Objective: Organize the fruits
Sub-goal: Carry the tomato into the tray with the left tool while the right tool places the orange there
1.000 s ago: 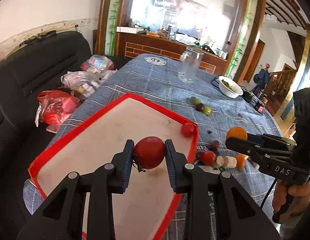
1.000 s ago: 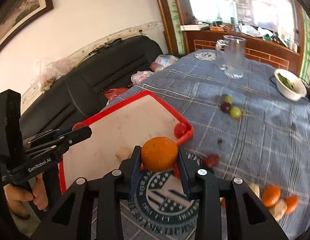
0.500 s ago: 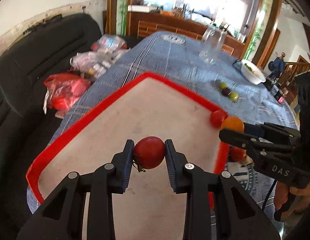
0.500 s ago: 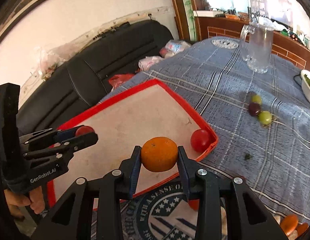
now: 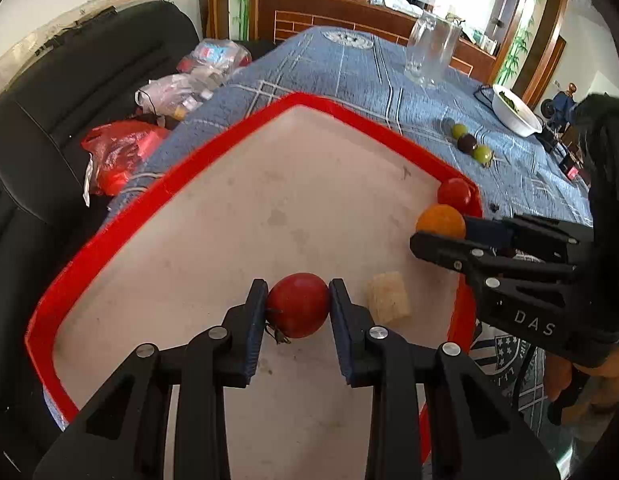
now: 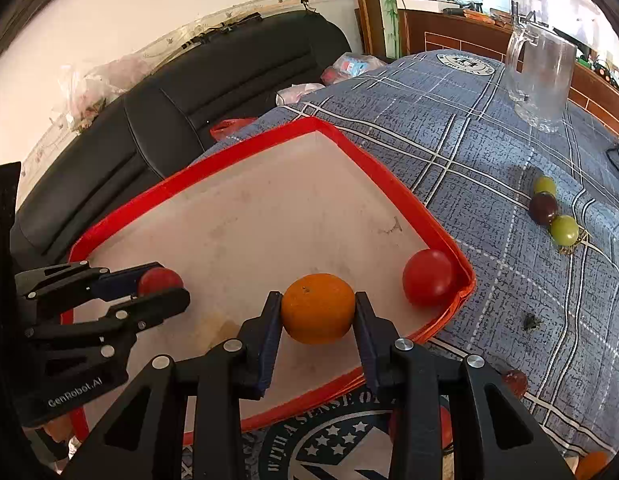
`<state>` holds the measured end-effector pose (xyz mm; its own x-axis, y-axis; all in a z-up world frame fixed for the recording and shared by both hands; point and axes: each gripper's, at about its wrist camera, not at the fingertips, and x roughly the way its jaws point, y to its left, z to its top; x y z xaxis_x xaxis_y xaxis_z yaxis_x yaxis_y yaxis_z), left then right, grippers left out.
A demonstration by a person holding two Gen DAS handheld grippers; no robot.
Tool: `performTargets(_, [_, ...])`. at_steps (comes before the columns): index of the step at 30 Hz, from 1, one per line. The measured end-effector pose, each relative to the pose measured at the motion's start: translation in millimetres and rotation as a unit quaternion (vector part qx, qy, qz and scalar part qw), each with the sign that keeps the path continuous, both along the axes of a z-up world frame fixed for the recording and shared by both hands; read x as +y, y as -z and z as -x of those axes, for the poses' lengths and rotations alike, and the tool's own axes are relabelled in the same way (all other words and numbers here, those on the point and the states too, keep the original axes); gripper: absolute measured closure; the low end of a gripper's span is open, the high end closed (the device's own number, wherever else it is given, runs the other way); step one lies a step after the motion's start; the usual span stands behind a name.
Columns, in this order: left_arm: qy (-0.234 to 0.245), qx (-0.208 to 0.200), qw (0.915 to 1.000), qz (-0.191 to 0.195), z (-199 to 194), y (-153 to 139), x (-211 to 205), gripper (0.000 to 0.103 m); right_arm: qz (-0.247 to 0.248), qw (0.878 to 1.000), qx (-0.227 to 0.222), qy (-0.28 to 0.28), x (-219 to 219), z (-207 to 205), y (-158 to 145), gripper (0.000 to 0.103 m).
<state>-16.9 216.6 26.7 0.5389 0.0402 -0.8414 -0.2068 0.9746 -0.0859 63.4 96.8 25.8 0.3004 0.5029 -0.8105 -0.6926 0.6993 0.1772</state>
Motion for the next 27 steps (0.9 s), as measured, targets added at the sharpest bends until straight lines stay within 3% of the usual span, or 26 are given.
performTargets(11, [-0.001, 0.014, 0.9998, -0.011, -4, 1, -3, 0.074, 0.037, 0.999, -0.029, -0.007, 12, 2, 7, 0.067])
performTargets(15, [-0.001, 0.014, 0.9999, -0.006, -3, 1, -2, 0.072, 0.029, 0.999, -0.025, 0.000, 8, 2, 6, 0.066])
performTargets(17, [0.000, 0.013, 0.9999, 0.001, -1, 1, -2, 0.061, 0.023, 0.999, -0.024, 0.007, 5, 2, 4, 0.065])
performTargets(18, [-0.002, 0.013, 0.9999, 0.004, 0, 1, -3, 0.050, 0.019, 1.000, -0.022, 0.010, 3, 3, 3, 0.062])
performTargets(19, [-0.005, 0.011, 0.9999, 0.006, 1, 1, -3, 0.047, 0.011, 1.000, -0.020, 0.013, 1, 3, 1, 0.059])
performTargets(24, [-0.010, 0.010, 0.9999, 0.010, 5, 0, -3, 0.047, -0.012, 0.999, -0.022, 0.026, -11, 11, -9, 0.057])
performTargets(27, [-0.014, 0.001, 0.9999, 0.011, 9, -4, -3, 0.044, -0.030, 0.999, -0.021, 0.034, -19, 18, -16, 0.047])
